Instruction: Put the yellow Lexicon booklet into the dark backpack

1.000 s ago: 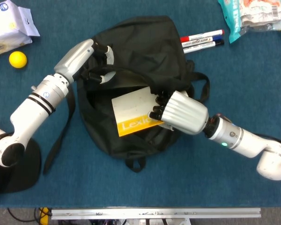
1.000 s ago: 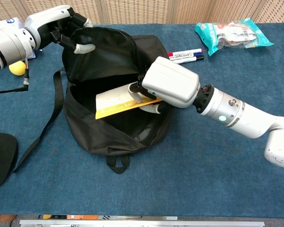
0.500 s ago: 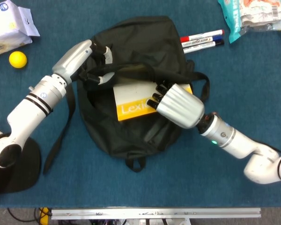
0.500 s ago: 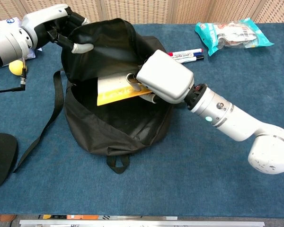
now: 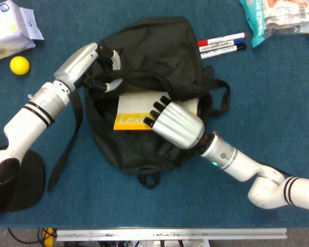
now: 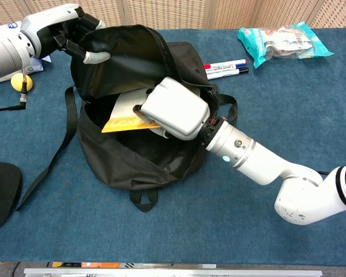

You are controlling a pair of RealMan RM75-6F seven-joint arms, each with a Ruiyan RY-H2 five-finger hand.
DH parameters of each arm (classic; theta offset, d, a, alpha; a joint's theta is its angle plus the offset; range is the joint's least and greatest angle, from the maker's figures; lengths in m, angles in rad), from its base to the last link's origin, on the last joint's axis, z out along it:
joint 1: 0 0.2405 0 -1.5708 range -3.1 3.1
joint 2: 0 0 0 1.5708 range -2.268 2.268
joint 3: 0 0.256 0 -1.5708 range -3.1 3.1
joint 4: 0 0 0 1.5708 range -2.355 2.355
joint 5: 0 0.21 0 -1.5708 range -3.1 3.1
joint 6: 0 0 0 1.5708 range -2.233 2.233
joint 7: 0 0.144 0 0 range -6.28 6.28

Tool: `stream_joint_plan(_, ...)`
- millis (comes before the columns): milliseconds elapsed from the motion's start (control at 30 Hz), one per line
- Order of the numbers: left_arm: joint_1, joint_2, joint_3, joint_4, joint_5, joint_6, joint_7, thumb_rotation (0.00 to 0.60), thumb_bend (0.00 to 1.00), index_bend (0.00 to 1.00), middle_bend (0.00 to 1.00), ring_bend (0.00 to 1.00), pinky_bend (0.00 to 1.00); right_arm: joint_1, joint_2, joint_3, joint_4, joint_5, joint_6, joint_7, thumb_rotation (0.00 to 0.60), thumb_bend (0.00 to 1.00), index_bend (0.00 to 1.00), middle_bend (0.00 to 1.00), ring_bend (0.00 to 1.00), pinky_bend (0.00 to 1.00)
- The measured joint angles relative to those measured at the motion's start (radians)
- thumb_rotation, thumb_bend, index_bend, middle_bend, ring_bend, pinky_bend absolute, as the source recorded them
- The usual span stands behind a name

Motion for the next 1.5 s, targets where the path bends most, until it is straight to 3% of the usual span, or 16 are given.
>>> stream_joint_plan(667,0.002,0.016,0.008,-0.019,0.004,0.004,0.007,0.600,0.34,0.65,0.68,0.60,0.49,0.029,-0.043,0.023,0.109,0.062,-0.020,0.031,0.600,0.28,0.89,0.82,0.64,0.65)
stream_joint_plan(833,-0.001,0.015,0.009,-0.020,0.000,0.003,0.014,0.600,0.34,0.65,0.68,0.60,0.49,0.036,-0.073,0.027,0.118,0.071,-0.007,0.064,0.600,0.25,0.88,0.77,0.60,0.65)
stream_joint_plan(1167,0.001,0.036,-0.004,-0.035,-0.004,-0.002,-0.024,0.600,0.34,0.64,0.67,0.60,0.49,0.032,-0.062,0.012,0.088,0.101,-0.044,0.086,0.600,0.20,0.51,0.50,0.41,0.53)
stream_joint_plan(1300,0.002,0.040,-0.007,-0.038,-0.002,-0.010,-0.054,0.600,0.34,0.63,0.66,0.59,0.49,0.025,-0.047,0.006,0.061,0.114,-0.059,0.091,0.600,0.08,0.37,0.40,0.32,0.49)
stream_joint_plan(1400,0.001,0.041,-0.006,-0.030,0.002,-0.024,-0.070,0.600,0.34,0.63,0.66,0.59,0.49,0.018,-0.028,0.001,0.029,0.120,-0.064,0.112,0.600,0.00,0.30,0.38,0.29,0.47)
stream_joint_plan(1500,-0.001,0.041,-0.003,-0.023,0.003,-0.032,-0.077,0.600,0.34,0.62,0.66,0.59,0.49,0.010,-0.005,-0.010,-0.005,0.119,-0.059,0.150,0.600,0.00,0.24,0.36,0.29,0.46)
